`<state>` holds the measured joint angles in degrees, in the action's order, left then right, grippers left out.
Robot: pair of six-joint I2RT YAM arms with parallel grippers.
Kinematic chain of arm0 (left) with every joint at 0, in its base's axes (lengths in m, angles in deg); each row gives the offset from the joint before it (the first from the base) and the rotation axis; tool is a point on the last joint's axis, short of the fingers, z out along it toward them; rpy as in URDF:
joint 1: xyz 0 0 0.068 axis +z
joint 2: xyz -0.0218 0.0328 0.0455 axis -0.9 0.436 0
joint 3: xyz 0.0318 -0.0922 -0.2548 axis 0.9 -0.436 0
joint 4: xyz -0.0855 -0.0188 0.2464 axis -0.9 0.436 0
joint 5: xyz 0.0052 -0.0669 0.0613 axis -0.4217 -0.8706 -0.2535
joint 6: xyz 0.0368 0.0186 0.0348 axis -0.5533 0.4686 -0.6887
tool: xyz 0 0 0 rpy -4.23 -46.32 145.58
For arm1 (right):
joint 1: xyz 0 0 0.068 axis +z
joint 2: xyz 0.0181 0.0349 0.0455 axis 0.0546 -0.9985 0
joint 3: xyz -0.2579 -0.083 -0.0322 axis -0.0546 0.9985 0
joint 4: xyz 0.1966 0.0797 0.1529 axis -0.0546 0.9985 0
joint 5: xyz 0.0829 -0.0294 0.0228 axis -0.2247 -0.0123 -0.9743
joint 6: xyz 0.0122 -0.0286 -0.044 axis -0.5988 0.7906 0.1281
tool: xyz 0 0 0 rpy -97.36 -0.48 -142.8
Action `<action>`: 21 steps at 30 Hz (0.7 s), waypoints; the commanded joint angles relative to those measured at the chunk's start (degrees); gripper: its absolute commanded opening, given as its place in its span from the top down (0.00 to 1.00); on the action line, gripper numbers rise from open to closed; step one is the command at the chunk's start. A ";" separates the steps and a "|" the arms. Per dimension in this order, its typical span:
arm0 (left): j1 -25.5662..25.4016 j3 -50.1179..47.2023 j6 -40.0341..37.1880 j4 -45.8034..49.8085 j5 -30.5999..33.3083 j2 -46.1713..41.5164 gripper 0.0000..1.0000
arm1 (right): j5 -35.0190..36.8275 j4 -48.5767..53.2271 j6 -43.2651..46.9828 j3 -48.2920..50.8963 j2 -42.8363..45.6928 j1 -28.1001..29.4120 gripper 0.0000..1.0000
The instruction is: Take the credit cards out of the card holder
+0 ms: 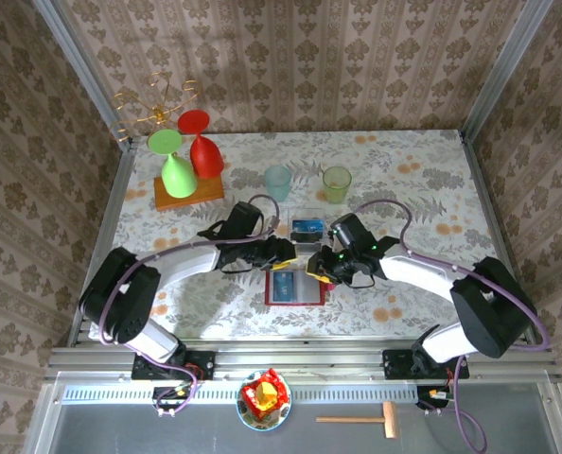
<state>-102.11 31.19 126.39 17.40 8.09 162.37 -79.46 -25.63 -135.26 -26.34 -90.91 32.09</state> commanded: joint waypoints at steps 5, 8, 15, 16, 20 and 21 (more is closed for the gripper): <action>3.55 -6.15 -1.76 2.28 2.04 -4.51 0.63 | -1.86 -2.60 -0.74 -4.47 -5.92 3.07 0.71; 4.60 -8.47 -0.95 1.63 2.05 -5.60 0.63 | -2.36 -3.15 -1.01 -5.32 -7.73 3.77 0.72; 5.26 -12.71 1.27 -1.97 1.60 -6.21 0.63 | -3.43 -4.63 -1.34 -6.16 -11.19 4.98 0.73; 5.26 -12.96 1.53 -2.57 1.38 -6.01 0.63 | -3.64 -4.74 -1.33 -6.33 -11.61 5.12 0.74; 5.26 -13.36 1.67 -3.25 0.76 -5.18 0.64 | -4.24 -5.55 -1.38 -7.10 -13.06 5.64 0.80; 5.26 -13.38 1.67 -3.45 0.74 -4.88 0.64 | -4.38 -5.65 -1.51 -7.47 -13.48 5.79 0.80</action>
<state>-97.36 18.28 127.37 15.74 9.84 157.45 -82.39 -30.22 -136.11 -31.89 -103.01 37.31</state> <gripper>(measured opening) 0.364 0.200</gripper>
